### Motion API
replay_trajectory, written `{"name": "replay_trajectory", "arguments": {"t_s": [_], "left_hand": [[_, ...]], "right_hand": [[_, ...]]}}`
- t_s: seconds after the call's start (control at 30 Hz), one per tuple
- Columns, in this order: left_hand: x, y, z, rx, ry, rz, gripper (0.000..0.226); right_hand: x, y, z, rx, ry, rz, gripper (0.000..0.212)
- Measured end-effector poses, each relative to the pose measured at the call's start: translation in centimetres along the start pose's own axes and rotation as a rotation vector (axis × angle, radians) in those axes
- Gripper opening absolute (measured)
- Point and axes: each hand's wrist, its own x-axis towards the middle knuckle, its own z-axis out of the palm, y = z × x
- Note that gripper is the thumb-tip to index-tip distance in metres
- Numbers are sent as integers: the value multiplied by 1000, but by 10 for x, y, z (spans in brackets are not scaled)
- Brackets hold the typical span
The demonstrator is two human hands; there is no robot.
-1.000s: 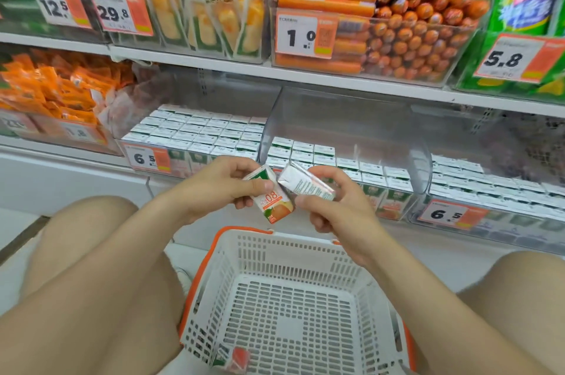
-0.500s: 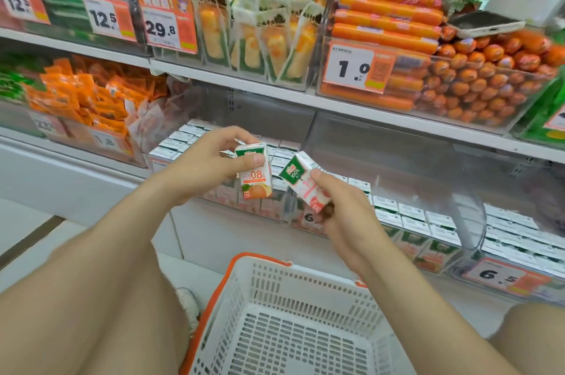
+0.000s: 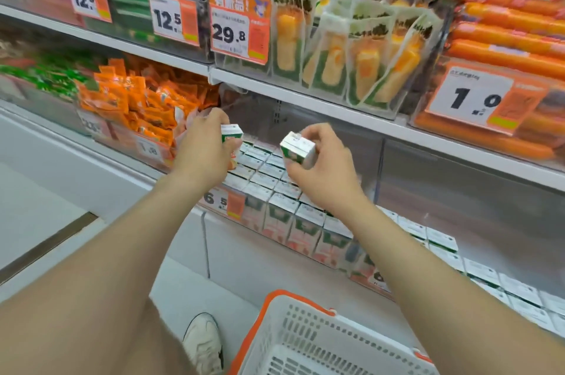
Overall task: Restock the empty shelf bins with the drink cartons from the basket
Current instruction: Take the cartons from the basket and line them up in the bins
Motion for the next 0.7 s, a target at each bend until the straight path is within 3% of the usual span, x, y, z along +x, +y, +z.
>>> {"name": "replay_trajectory", "arguments": {"t_s": [0.13, 0.27, 0.37, 0.57, 0.7], "left_hand": [[2, -3, 5, 43, 23, 27, 27], [-1, -1, 10, 44, -12, 40, 36], [1, -4, 12, 70, -40, 18, 47], [3, -7, 12, 58, -52, -32, 54], [7, -11, 12, 33, -64, -35, 58]], "right_hand": [[54, 16, 37, -510, 73, -281, 57], [105, 30, 73, -750, 129, -255, 52], [135, 35, 96, -698, 92, -153, 43], [168, 29, 132, -451, -198, 32, 46], [178, 39, 138, -448, -335, 48, 16]]}}
